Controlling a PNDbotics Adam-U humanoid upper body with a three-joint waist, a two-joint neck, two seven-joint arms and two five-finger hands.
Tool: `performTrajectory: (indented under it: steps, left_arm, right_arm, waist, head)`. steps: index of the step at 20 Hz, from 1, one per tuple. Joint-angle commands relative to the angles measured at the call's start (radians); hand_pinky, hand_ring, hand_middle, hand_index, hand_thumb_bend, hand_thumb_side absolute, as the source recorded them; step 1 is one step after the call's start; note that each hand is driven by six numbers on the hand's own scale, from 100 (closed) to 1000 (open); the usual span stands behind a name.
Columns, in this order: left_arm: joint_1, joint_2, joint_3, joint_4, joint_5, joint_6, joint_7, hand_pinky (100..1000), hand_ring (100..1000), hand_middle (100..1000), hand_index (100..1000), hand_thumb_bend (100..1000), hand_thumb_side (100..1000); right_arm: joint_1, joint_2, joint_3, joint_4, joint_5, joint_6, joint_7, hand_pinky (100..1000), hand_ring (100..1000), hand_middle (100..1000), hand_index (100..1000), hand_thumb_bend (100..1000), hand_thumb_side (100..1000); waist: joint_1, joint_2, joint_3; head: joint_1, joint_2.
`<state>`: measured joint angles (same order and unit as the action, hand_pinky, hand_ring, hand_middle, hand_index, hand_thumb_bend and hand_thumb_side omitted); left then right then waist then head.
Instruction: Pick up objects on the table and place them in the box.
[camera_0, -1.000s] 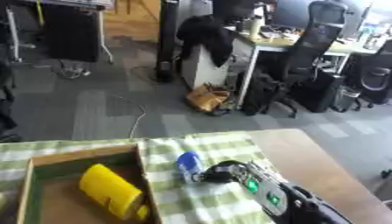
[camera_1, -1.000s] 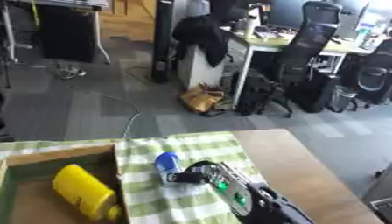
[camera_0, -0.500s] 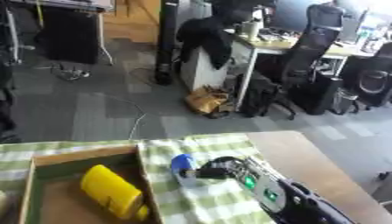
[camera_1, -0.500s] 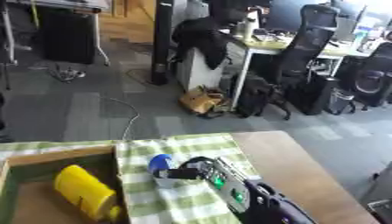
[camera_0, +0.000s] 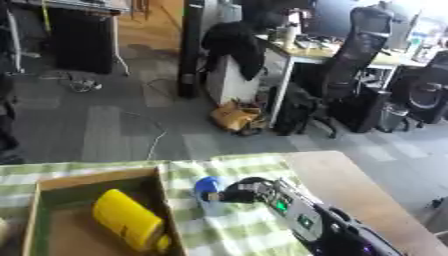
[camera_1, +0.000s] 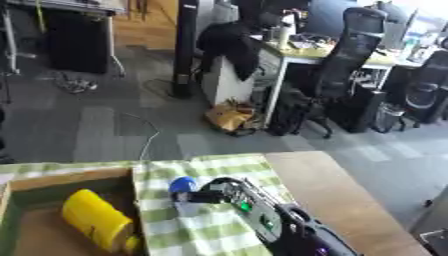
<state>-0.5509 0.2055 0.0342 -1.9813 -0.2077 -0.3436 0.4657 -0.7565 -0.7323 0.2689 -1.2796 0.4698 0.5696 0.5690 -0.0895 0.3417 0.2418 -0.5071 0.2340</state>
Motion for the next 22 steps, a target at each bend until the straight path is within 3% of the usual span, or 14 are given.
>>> performTrajectory:
  steps: [1,13,18,22]
  left_arm:
    - [-0.02,0.001,-0.005,-0.019,0.003,-0.005,-0.003,925,964,932,968,100,1000]
    - [-0.042,-0.007,-0.007,-0.019,0.004,-0.013,-0.003,925,964,932,967,100,1000]
    - [-0.041,-0.004,-0.005,-0.019,-0.001,-0.013,-0.002,925,964,933,968,100,1000]
    - [-0.04,-0.002,-0.006,-0.019,-0.003,-0.011,-0.003,925,964,933,968,100,1000]
  right_arm:
    - [-0.013,-0.01,-0.004,0.007,0.023,0.01,-0.004,1000,1000,1000,1000,507,1000]
    - [-0.017,0.0,-0.017,0.053,0.165,0.023,-0.067,1000,1000,1000,1000,483,1000]
    - [-0.024,-0.003,-0.028,0.05,0.201,0.063,-0.106,1000,1000,1000,1000,315,1000]
    - [-0.026,-0.004,-0.034,0.046,0.207,0.096,-0.14,1000,1000,1000,1000,249,1000]
  waist:
    - [0.0,-0.012,0.007]
    - [-0.03,0.023,0.059]
    - [-0.042,0.028,0.053]
    - [-0.049,0.025,0.043]
  head:
    - [-0.013,-0.014]
    - [-0.044,-0.027]
    - [-0.049,-0.02]
    - [-0.058,-0.009]
